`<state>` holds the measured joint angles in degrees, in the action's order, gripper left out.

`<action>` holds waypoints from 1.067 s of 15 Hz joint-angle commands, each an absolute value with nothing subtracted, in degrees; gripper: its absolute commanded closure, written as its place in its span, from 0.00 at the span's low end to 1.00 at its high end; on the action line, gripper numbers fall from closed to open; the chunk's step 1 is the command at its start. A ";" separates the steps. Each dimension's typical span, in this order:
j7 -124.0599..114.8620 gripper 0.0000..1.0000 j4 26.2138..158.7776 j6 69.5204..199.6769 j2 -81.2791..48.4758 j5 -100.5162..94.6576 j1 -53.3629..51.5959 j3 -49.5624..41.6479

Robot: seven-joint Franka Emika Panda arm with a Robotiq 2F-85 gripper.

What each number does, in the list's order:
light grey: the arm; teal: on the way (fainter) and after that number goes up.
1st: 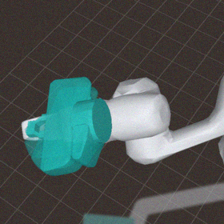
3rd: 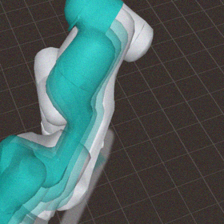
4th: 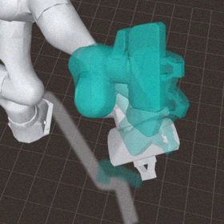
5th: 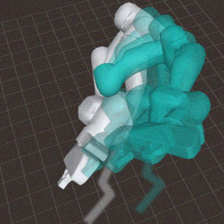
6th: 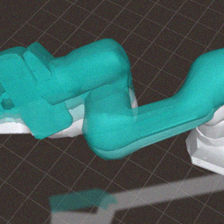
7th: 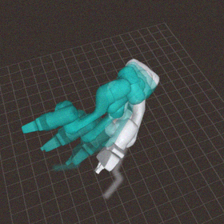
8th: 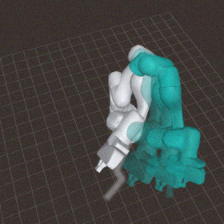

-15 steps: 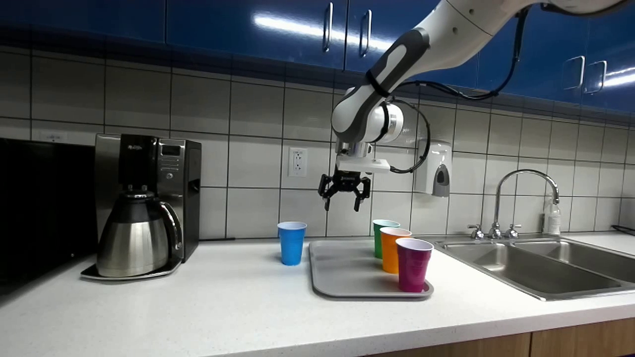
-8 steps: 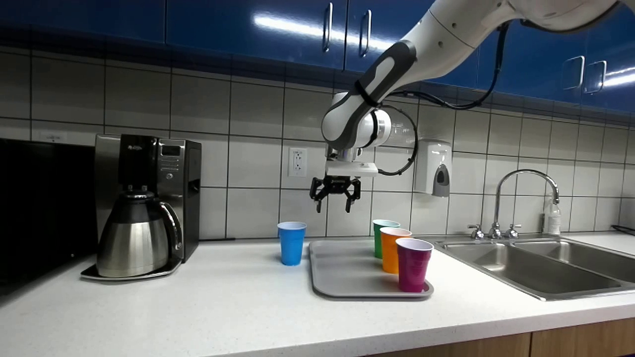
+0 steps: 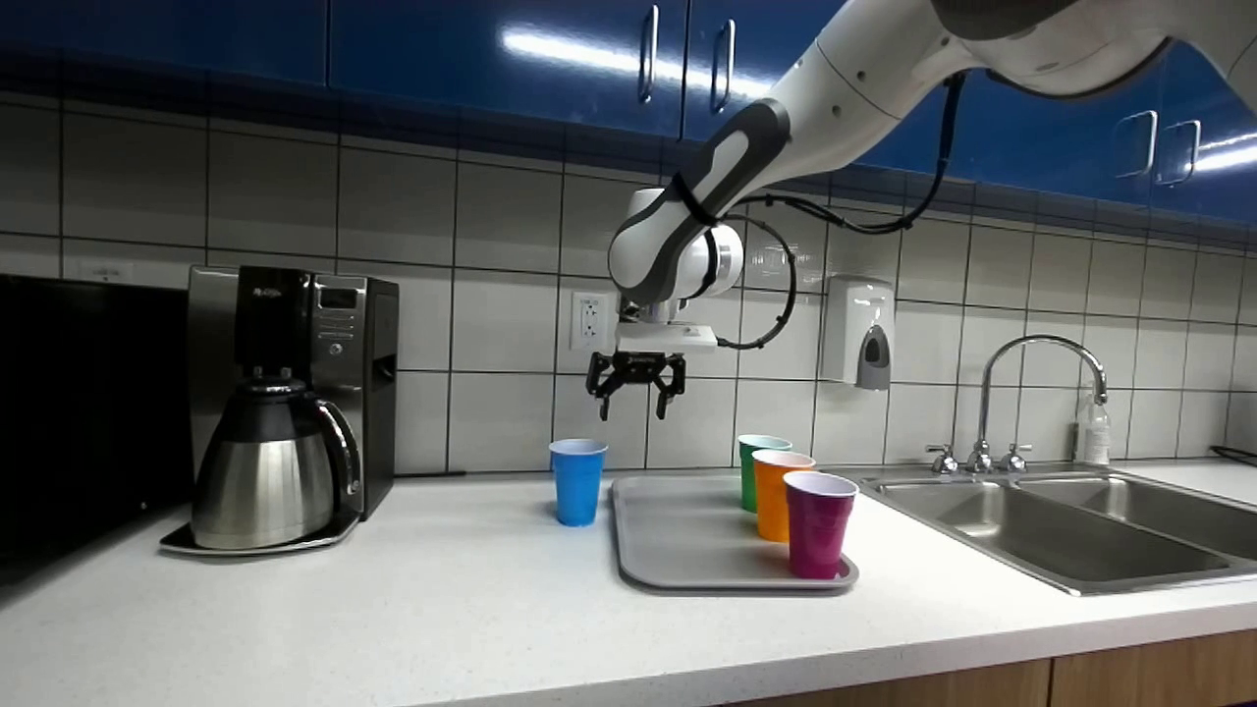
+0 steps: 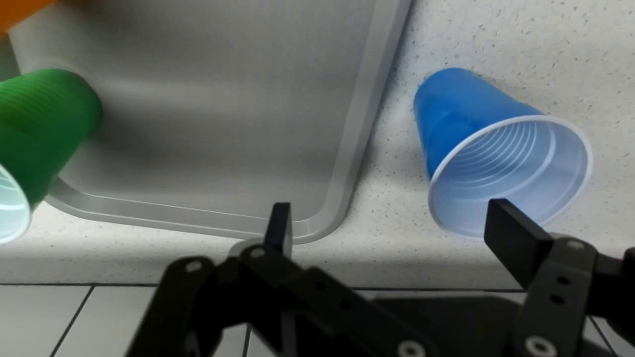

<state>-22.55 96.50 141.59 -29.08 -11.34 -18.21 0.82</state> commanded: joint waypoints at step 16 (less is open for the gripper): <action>-24.39 0.00 84.31 137.94 -39.34 -12.66 -22.60 -2.84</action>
<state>-22.55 87.11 140.66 -37.97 -11.40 -21.63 -1.89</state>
